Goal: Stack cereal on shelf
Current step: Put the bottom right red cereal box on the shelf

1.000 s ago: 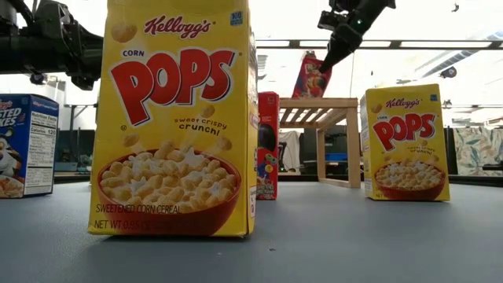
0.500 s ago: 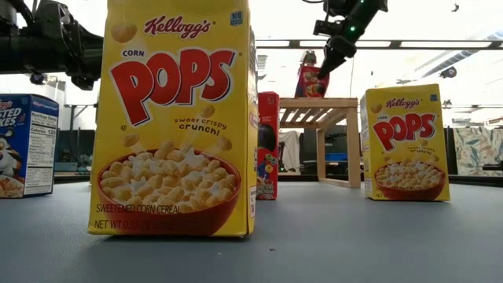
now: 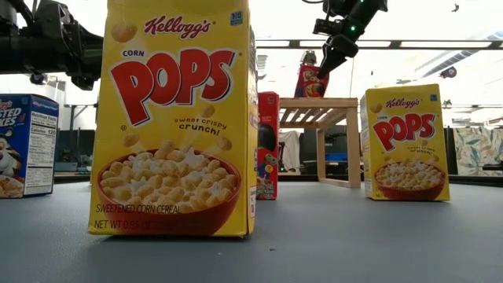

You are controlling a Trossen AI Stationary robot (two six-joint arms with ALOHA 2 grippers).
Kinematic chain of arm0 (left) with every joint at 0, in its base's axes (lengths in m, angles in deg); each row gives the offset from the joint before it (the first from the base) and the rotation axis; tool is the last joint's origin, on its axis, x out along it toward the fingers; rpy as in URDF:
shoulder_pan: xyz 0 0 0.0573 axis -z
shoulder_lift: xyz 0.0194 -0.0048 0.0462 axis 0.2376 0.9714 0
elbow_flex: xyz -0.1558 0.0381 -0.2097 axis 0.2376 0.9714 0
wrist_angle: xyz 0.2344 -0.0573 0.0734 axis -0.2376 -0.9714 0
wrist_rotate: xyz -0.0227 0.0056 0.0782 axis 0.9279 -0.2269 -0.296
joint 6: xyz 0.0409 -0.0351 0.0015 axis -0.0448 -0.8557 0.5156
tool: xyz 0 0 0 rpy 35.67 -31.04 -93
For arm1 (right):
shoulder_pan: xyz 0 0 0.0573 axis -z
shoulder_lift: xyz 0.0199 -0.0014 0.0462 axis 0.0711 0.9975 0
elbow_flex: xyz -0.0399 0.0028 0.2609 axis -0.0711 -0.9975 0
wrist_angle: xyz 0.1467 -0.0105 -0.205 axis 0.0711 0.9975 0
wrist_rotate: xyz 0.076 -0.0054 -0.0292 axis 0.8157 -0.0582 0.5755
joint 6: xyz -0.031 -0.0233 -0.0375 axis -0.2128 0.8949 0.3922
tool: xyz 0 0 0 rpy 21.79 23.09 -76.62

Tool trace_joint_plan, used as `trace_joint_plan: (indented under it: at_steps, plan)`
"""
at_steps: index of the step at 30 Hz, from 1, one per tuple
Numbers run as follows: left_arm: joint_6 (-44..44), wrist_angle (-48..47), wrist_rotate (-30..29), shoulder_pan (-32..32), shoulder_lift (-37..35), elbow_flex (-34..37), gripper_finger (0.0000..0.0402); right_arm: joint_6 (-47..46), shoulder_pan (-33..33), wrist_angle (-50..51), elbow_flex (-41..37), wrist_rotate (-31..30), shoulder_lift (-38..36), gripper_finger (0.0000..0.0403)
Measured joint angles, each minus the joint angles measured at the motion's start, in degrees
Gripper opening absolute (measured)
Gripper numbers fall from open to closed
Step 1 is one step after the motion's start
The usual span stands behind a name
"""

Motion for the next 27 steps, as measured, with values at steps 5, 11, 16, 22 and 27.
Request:
trace_joint_plan:
  at_steps: [5,11,16,22,27]
  plan:
    - [0.0,0.0,0.0,0.0,0.0,0.0,0.016,-0.9,0.0,0.3,0.0,1.7,0.0,0.016]
    - [0.0,0.0,0.0,0.0,0.0,0.0,0.016,-2.3,0.0,0.9,0.0,2.7,0.0,0.016]
    - [0.0,0.0,0.0,0.0,0.0,0.0,0.016,-2.4,0.0,1.4,0.0,2.9,0.0,0.016]
    - [0.0,0.0,0.0,0.0,0.0,0.0,0.016,-5.4,0.0,0.2,-0.1,2.8,0.1,0.016]
    - [0.0,0.0,0.0,0.0,0.0,0.0,0.016,-6.7,0.0,-0.9,-0.2,2.7,0.1,0.016]
